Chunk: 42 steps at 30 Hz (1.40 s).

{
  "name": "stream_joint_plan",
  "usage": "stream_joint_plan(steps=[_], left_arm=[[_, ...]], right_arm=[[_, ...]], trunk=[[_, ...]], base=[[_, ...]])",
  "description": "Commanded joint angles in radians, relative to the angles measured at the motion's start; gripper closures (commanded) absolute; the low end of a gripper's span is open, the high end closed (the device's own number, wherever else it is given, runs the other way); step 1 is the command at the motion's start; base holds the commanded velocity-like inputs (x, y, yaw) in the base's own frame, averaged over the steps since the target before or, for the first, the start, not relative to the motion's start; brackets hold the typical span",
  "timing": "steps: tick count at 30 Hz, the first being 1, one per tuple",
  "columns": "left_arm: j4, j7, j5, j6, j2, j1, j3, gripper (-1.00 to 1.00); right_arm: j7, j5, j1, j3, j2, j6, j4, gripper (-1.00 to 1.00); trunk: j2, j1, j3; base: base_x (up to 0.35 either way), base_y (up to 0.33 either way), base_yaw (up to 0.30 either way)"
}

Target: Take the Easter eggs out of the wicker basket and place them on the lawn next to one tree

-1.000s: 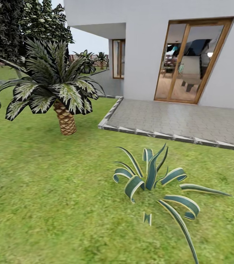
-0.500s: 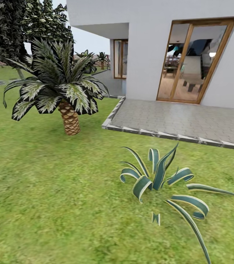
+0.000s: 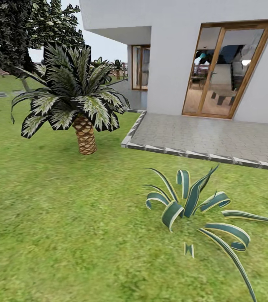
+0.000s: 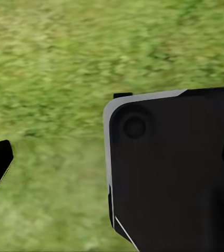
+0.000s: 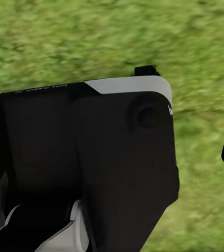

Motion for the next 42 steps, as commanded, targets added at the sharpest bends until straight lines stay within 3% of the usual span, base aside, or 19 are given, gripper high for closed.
stream_joint_plan(steps=[1, 15, 42], left_arm=[[0.001, 0.001, 0.0, -0.003, 0.0, -0.001, -0.004, -1.0], [0.001, 0.001, 0.0, -0.003, 0.0, -0.001, -0.004, -1.0], [0.001, 0.001, 0.0, -0.003, 0.0, -0.001, -0.004, -1.0]], right_arm=[[0.001, -0.001, 0.0, -0.006, 0.001, 0.006, -0.002, -1.0], [0.002, 0.0, 0.0, -0.006, 0.001, 0.003, -0.002, -1.0], [0.0, 0.0, 0.001, -0.004, 0.001, -0.003, -0.002, -1.0]], trunk=[[-0.002, 0.001, -0.002], [-0.002, 0.001, -0.002], [-0.002, 0.001, -0.002]], base=[[0.0, 0.283, 0.0], [0.0, 0.266, 0.0], [0.0, 0.127, 0.0]])
